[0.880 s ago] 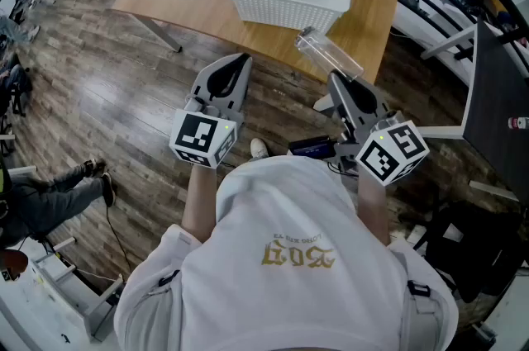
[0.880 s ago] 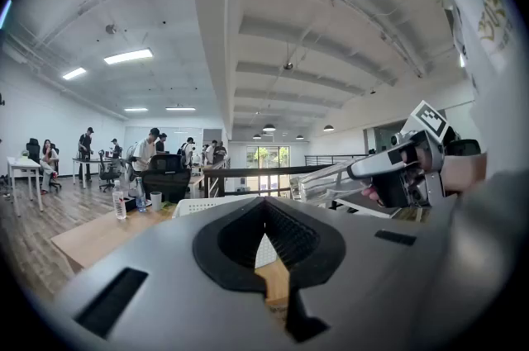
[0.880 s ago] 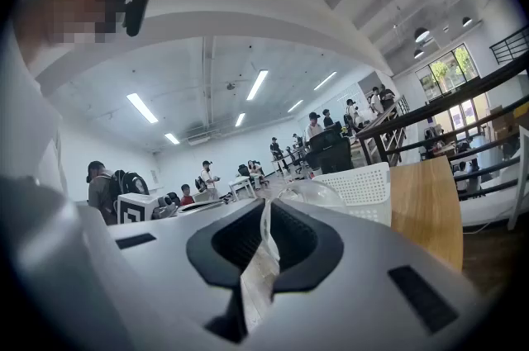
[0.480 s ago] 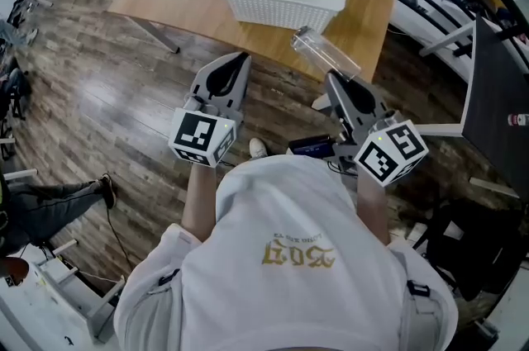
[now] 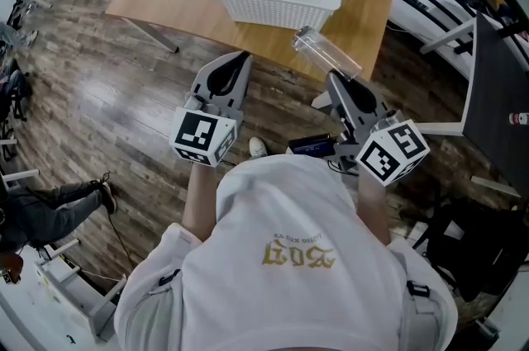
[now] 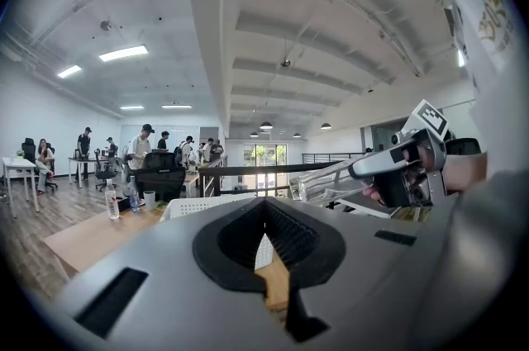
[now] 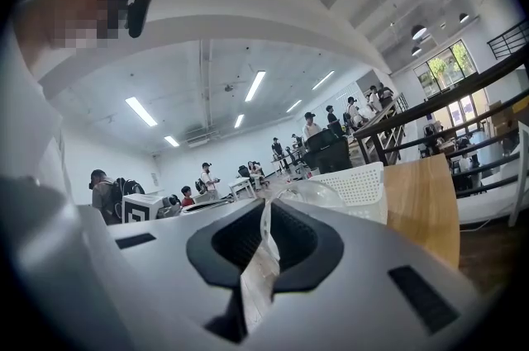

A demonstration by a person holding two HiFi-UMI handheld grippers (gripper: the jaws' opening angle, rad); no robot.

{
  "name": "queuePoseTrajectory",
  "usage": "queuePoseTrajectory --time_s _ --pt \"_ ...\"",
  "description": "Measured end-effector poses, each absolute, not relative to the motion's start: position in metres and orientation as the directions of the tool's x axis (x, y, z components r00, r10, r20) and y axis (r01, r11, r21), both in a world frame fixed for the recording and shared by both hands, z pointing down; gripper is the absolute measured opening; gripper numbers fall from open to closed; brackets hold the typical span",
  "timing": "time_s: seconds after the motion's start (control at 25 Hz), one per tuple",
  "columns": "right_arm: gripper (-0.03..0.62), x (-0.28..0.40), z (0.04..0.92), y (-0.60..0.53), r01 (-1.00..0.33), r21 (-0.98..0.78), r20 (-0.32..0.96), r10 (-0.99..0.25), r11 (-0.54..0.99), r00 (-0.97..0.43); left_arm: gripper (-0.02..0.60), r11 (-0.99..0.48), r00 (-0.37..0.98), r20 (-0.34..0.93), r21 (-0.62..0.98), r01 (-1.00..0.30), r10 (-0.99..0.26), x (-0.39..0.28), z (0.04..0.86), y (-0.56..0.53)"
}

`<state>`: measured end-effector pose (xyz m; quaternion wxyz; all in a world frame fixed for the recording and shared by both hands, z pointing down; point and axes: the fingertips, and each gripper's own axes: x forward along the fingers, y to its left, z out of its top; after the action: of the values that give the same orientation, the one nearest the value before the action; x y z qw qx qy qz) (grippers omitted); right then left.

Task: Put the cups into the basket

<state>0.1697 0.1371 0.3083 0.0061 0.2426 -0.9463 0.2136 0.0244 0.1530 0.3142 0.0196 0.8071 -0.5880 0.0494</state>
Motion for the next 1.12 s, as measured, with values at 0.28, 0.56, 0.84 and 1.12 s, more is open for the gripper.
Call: queuePoseTrajectory --time_s 0.28,0.56,0.84,1.12 --pt "0.026 0.176 0.307 0.129 -0.438 -0.413 0.1 -0.439 0.798 -0.893 0.008 -0.283 0.278 0.106 -0.033 -0.958 -0.955 0.029 0.313 0.148" --pt "0.026 0.188 0.307 0.12 -0.425 -0.422 0.098 -0.426 0.801 -0.899 0.008 -0.258 0.254 0.101 -0.027 -0.966 -0.962 0.041 0.314 0.144" --pt "0.026 0.183 0.308 0.115 -0.387 -0.402 0.109 -0.376 0.83 -0.92 0.008 -0.225 0.223 0.111 -0.006 -0.974 -0.968 0.043 0.325 0.147" --pt "0.026 0.158 0.303 0.1 -0.378 -0.375 0.067 -0.382 0.846 -0.922 0.008 -0.234 0.23 0.094 -0.025 -0.972 -0.969 0.02 0.321 0.125"
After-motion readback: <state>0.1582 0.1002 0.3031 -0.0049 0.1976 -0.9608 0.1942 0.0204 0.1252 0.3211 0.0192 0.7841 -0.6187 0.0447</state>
